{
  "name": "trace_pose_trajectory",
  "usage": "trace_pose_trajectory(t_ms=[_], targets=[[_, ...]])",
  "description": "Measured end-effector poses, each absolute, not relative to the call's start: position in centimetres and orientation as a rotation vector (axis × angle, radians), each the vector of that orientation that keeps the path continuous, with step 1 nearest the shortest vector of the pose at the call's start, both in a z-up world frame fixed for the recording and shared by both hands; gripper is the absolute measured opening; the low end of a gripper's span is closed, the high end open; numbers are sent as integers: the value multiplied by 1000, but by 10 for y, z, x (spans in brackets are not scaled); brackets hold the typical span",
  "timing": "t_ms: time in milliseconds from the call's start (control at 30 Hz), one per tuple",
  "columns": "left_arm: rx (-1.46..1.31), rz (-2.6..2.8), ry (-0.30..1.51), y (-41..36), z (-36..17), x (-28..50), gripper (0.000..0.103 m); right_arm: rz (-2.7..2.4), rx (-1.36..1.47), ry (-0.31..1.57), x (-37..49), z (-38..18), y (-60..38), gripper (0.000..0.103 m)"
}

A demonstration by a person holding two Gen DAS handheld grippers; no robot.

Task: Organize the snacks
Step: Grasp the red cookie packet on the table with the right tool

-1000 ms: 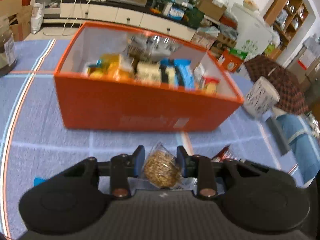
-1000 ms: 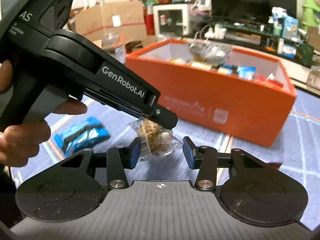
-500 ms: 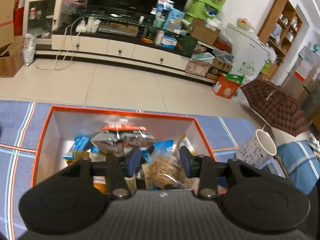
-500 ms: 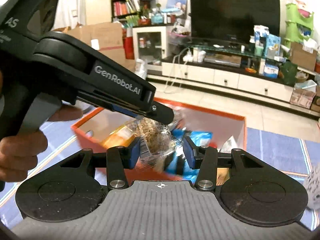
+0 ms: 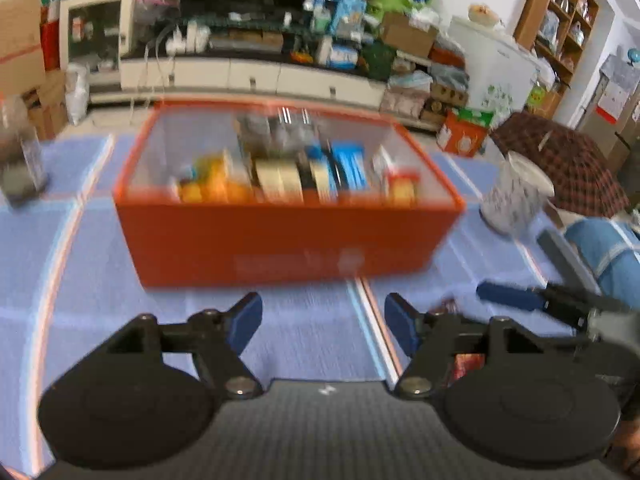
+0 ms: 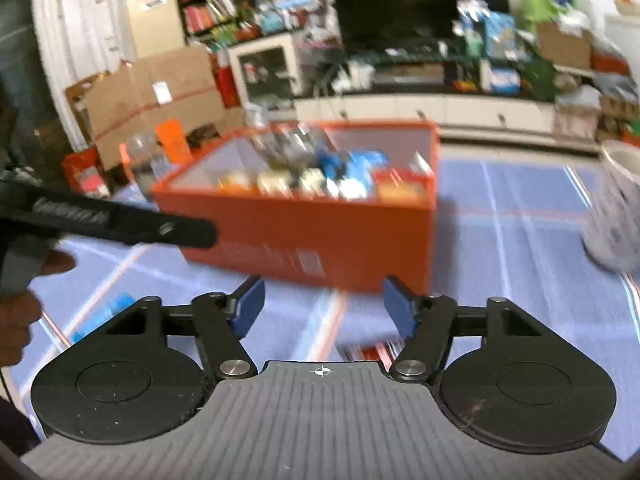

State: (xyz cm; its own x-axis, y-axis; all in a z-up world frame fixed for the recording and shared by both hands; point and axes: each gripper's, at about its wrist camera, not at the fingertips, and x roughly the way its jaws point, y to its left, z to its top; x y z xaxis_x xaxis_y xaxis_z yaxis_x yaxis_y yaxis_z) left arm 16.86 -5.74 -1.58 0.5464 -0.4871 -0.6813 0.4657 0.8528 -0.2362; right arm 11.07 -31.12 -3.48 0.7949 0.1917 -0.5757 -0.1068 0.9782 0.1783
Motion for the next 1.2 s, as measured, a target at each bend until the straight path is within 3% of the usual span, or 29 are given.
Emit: trace_pose_trajectory(t_ms=[133,467,767,867,1000,1200], targets=[[-12,-582,886,-74,-42,164,67,117,77,656,95,-51,-322,79],[-44,-560,914,-86,-49,179,67,177,184,752,121,-81,-323,77],[-56,-540,911,-72,-46,179,67,276,84,762,120,-84,-274,77],[-48,-539,903,-75,-44,177,67,258,83,775,124,-87,-270,81],[-16,-537,886,-79,-41,174,67,218,71,764,123,-93,-266,97],[-21,-536,889,-79,-39,173,68,145,-27,721,113,-101,-254,97]])
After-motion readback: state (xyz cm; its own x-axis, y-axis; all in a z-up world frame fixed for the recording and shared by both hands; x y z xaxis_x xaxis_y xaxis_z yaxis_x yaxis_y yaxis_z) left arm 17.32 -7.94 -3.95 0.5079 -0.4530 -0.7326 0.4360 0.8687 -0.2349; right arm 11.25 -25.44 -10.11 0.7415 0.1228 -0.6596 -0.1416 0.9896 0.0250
